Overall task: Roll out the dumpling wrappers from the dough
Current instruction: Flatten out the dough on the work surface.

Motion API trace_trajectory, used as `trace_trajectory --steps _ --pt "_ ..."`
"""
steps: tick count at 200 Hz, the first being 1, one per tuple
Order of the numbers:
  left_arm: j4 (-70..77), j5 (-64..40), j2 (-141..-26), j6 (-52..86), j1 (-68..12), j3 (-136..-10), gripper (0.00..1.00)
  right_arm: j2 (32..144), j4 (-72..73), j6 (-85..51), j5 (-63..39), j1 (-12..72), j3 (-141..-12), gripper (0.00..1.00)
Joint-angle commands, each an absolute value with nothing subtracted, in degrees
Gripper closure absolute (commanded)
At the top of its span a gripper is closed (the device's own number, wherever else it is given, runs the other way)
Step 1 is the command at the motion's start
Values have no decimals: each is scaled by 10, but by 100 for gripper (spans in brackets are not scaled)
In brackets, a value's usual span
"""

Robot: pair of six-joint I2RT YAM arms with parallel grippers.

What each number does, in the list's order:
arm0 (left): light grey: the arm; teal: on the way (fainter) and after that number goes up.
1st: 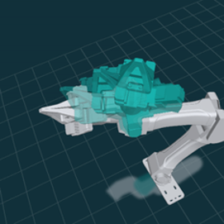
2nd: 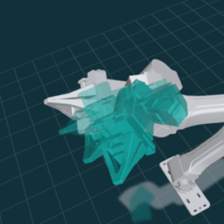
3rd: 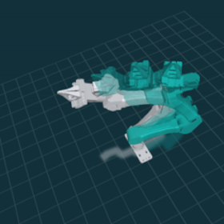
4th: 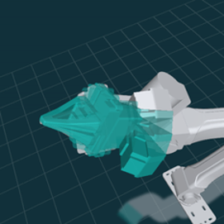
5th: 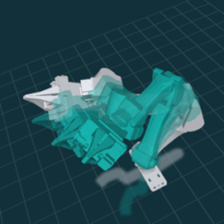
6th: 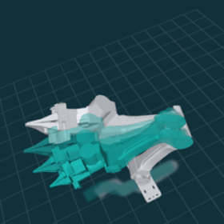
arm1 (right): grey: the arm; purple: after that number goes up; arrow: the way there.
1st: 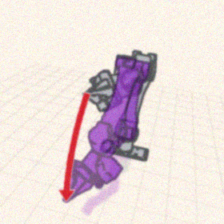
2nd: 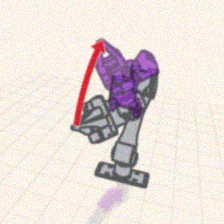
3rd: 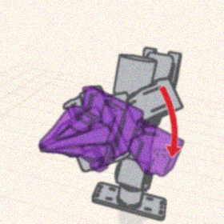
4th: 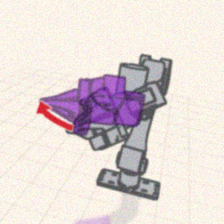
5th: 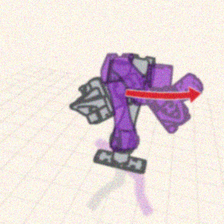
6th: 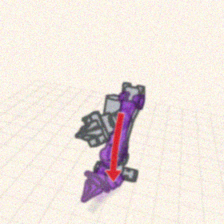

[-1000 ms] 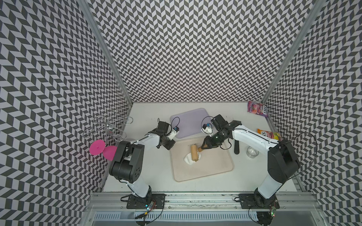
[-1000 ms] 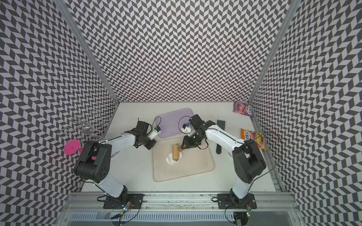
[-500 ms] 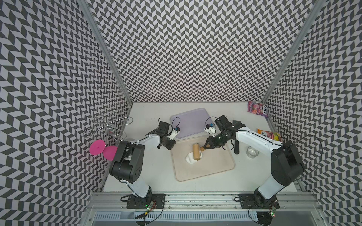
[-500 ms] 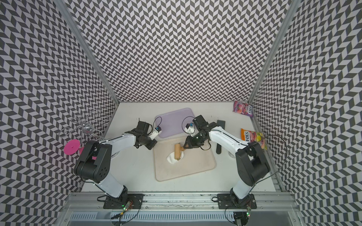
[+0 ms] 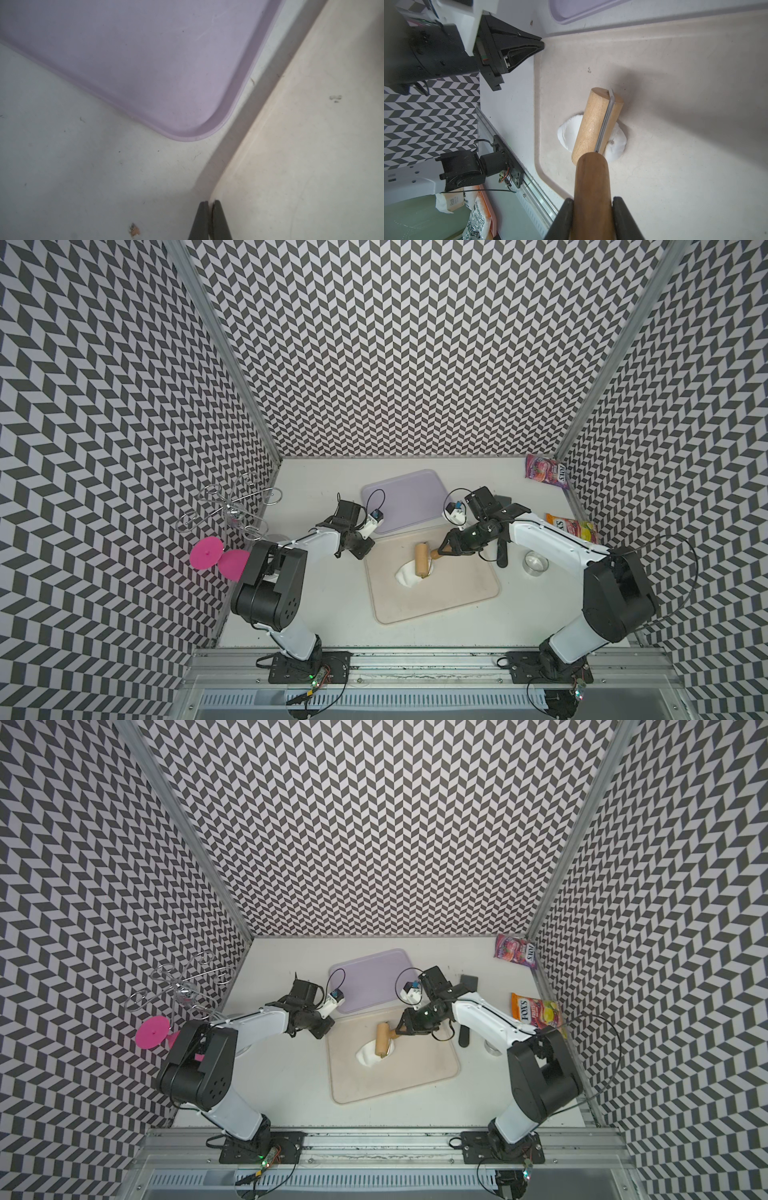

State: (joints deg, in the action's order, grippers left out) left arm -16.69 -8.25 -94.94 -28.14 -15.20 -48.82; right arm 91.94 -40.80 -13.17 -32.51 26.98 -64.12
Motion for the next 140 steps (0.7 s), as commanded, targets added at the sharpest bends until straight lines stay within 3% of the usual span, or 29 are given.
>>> trace_trajectory --steps 1,140 --pt "-236 2 -981 -328 -132 -443 100 930 -481 -137 -122 238 -610 100" --pt "-229 6 -982 -330 -107 -435 100 892 -506 -163 -84 236 -575 100"
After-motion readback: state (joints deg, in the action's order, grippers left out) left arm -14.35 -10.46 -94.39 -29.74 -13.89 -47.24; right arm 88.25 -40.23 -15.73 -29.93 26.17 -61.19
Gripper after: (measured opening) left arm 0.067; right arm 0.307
